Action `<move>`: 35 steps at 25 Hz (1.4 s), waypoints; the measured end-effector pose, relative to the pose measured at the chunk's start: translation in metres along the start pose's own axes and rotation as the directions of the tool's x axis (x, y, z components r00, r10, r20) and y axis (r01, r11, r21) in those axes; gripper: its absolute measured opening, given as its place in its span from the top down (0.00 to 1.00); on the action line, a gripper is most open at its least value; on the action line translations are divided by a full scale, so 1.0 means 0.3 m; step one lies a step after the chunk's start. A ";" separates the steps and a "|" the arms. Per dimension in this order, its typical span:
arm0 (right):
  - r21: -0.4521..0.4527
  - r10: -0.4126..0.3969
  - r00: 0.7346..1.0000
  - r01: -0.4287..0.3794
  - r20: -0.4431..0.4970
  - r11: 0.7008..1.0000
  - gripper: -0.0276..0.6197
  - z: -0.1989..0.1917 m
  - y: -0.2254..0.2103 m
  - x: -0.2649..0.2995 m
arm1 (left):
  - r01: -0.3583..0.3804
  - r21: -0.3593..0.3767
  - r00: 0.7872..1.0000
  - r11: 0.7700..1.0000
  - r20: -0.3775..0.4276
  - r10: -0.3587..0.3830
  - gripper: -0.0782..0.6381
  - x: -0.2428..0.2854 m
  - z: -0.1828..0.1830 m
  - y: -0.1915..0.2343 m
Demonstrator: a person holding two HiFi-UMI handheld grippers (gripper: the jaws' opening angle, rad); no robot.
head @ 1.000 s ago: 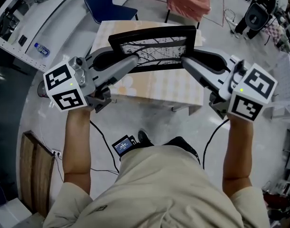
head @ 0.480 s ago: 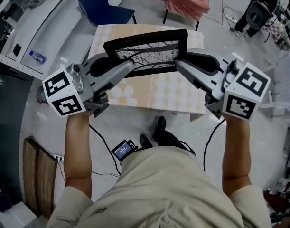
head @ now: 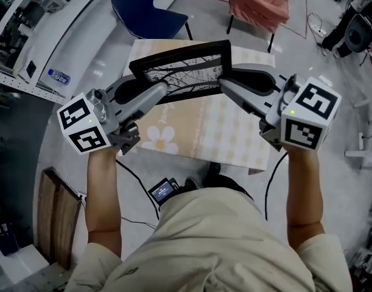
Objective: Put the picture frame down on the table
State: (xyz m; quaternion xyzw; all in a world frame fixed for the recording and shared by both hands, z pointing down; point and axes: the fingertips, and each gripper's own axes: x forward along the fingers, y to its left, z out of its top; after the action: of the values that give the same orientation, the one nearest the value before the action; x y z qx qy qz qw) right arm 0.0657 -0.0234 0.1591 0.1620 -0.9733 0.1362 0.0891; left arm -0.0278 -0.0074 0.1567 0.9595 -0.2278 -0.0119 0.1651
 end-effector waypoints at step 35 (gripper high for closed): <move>0.093 -0.043 0.997 0.050 -0.071 0.994 0.85 -0.089 -0.234 0.215 | 0.004 -0.070 0.999 0.998 -0.041 -0.007 0.81 0.029 -0.081 0.334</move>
State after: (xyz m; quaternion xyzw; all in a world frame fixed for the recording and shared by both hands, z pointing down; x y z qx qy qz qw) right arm 0.0330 -0.0983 0.2149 0.1840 -0.9581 0.1853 0.1177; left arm -0.0610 -0.0881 0.2122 0.9538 -0.2211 -0.0007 0.2033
